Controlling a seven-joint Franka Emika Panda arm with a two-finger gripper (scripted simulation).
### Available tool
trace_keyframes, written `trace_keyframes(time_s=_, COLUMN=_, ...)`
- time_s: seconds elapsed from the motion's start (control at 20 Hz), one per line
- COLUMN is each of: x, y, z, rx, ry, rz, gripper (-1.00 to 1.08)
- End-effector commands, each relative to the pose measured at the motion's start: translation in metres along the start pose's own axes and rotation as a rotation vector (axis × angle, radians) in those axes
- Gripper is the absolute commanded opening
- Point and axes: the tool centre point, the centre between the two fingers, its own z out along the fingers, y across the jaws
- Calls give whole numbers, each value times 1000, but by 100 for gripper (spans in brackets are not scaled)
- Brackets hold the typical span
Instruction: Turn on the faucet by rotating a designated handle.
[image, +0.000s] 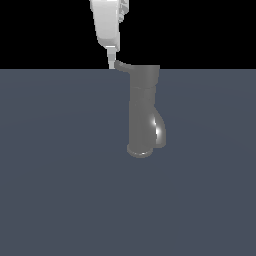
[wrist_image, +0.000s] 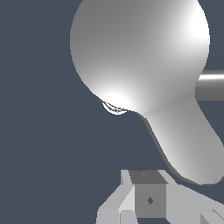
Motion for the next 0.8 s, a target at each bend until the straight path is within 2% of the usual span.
trace_keyframes(time_s=0.0, x=5, y=7, z=0, rx=-3, ry=1, rz=3, gripper=-100)
trace_keyframes(time_s=0.75, x=28, y=53, z=-1, rx=-8, ry=3, rz=6, gripper=-100)
